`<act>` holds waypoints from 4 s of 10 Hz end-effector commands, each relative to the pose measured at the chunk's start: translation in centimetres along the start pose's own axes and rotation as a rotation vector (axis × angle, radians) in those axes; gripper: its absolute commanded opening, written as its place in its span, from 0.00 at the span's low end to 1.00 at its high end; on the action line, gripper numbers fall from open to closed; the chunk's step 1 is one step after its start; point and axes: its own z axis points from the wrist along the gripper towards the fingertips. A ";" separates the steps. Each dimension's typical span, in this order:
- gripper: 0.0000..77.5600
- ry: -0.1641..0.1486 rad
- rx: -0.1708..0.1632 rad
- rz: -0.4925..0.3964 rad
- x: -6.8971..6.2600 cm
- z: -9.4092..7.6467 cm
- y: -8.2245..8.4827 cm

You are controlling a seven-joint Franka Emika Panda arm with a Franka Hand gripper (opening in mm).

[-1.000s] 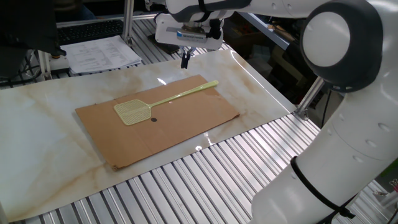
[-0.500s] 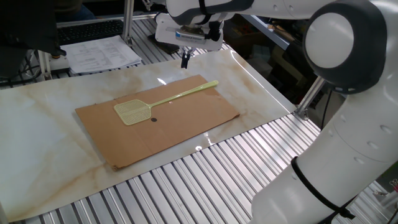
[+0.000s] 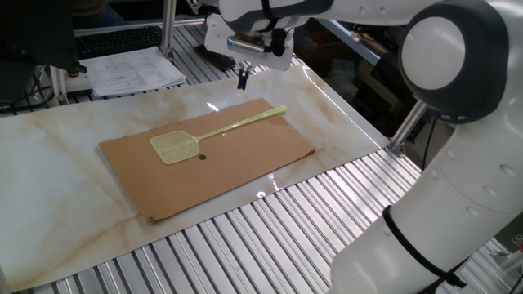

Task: Swat with a flyswatter

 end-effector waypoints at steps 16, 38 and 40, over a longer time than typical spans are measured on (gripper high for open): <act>0.00 -0.019 0.003 0.319 -8.5 6.4 -0.2; 0.00 -0.058 -0.035 0.544 -13.8 16.6 -0.2; 0.00 -0.069 -0.032 0.545 -13.9 17.6 -0.2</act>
